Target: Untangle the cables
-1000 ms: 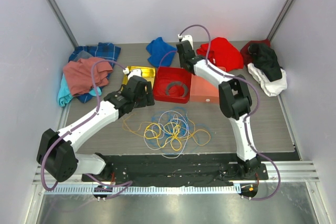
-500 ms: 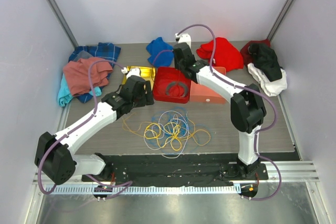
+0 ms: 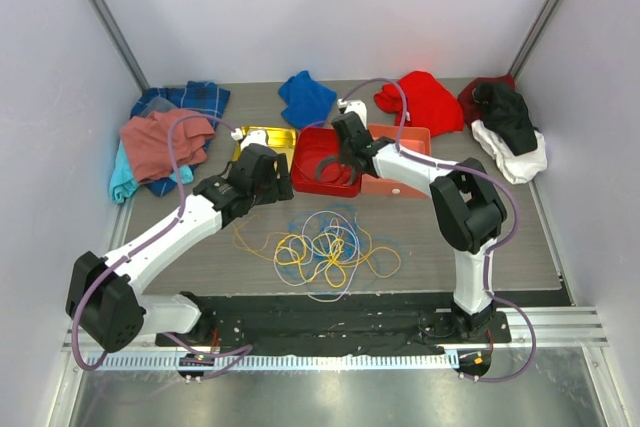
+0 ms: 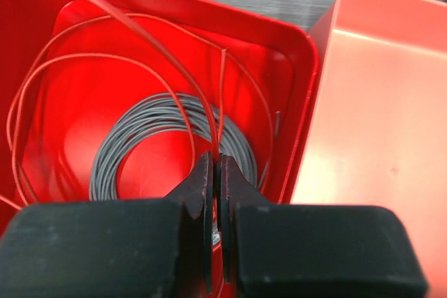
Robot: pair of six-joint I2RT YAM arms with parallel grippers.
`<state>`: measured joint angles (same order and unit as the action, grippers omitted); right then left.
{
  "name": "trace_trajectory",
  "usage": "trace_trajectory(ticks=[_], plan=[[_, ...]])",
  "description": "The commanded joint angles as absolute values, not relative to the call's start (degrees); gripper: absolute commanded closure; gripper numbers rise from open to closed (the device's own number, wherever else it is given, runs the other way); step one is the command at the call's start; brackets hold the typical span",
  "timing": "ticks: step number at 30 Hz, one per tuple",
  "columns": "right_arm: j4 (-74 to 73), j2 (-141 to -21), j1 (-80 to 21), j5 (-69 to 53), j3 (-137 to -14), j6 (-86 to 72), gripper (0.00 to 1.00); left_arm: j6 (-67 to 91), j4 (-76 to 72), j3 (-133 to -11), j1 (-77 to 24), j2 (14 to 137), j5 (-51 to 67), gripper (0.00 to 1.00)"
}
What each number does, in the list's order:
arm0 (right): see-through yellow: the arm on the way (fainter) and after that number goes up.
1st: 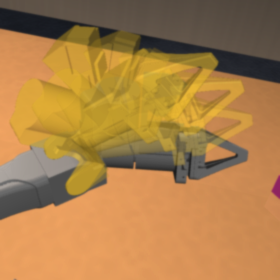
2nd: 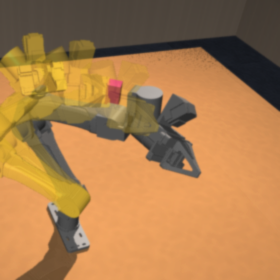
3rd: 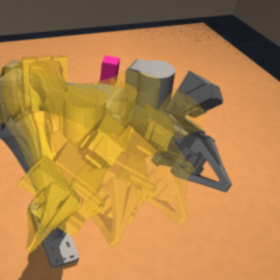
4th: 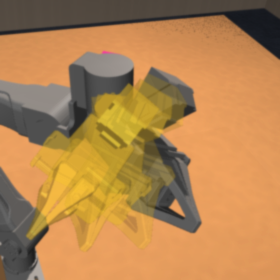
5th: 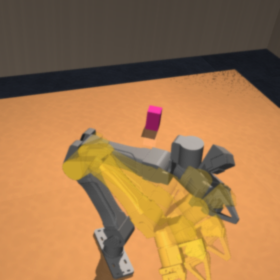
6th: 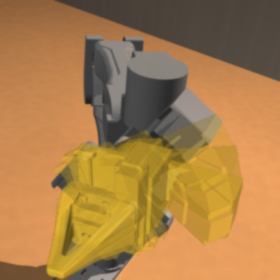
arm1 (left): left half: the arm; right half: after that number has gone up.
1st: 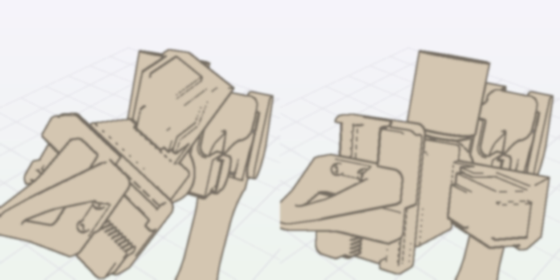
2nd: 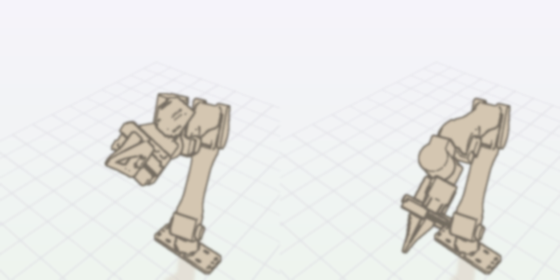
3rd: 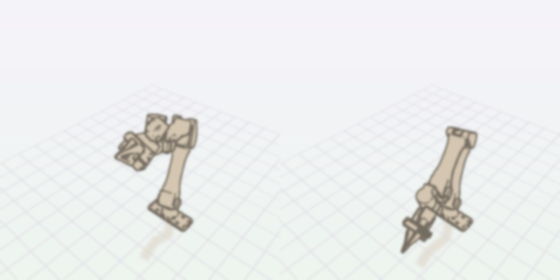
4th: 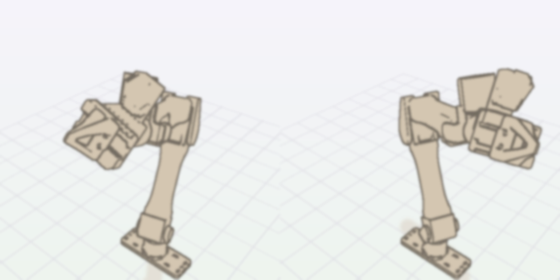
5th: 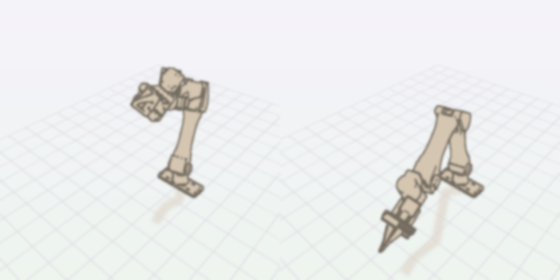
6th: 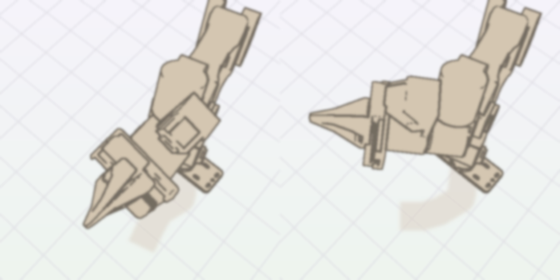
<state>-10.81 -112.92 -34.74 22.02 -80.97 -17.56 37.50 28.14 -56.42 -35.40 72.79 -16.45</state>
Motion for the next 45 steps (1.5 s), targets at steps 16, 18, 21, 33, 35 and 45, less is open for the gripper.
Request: trace_trajectory(ticks=[16, 18, 21, 33, 35, 45], plan=[[-12.7, -106.8, -36.7, 29.8, -83.2, -15.0, 0.59, 37.7, 28.8, -57.9, -35.5, 72.1, -17.9, 0.26], [-12.7, -105.9, -36.6, 31.0, -83.1, -14.3, 0.59, 37.7, 28.9, -58.1, -35.5, 72.0, -18.1, 0.26], [-12.6, -105.0, -36.6, 31.9, -83.7, -13.2, 0.55, 37.5, 29.2, -58.4, -35.5, 71.9, -18.7, 0.26], [-7.1, -101.7, -36.5, 28.9, -80.3, -14.6, 0.54, 37.3, 29.7, -59.0, -35.5, 72.0, -19.2, 0.26], [-4.1, -100.6, -35.8, 25.4, -78.6, -15.8, 0.66, 37.3, 29.7, -59.2, -35.5, 72.2, -19.1, 0.26], [-0.4, -107.3, -35.1, 16.1, -79.1, -24.5, 0.91, 37.5, 29.8, -59.5, -35.5, 72.3, -18.5, 0.26]])
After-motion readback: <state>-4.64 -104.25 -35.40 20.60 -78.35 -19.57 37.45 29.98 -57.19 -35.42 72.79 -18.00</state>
